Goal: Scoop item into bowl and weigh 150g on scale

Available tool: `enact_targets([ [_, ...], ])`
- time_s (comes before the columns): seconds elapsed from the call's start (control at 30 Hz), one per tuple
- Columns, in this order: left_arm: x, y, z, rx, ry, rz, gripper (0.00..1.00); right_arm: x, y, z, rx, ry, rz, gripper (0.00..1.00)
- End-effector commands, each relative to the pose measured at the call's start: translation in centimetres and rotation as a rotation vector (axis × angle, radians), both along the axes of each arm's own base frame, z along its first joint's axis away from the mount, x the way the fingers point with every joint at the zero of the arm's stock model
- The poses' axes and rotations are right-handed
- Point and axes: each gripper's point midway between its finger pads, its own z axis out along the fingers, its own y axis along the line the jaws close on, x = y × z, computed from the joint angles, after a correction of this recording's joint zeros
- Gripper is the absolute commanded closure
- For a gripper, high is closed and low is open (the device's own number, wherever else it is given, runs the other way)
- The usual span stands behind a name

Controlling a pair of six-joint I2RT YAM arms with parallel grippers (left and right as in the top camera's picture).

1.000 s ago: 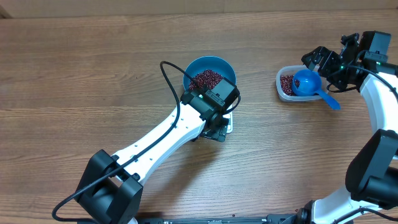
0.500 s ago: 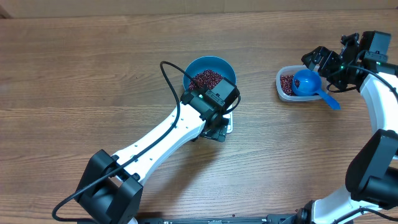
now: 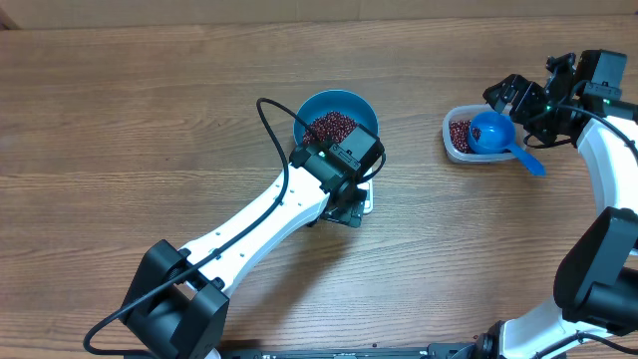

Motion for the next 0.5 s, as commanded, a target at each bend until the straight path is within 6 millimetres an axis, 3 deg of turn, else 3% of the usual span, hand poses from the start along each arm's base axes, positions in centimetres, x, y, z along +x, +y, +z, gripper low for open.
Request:
enact_targets([
  [0.0,0.2,0.39,0.83,-0.006,-0.029,0.019,0.01,0.01,-0.01,-0.17,0.004,0.001,0.001,0.0],
  [0.47,0.21,0.39,0.84,-0.006,-0.029,0.019,0.01,0.01,-0.01,-0.17,0.004,0.001,0.001,0.0],
])
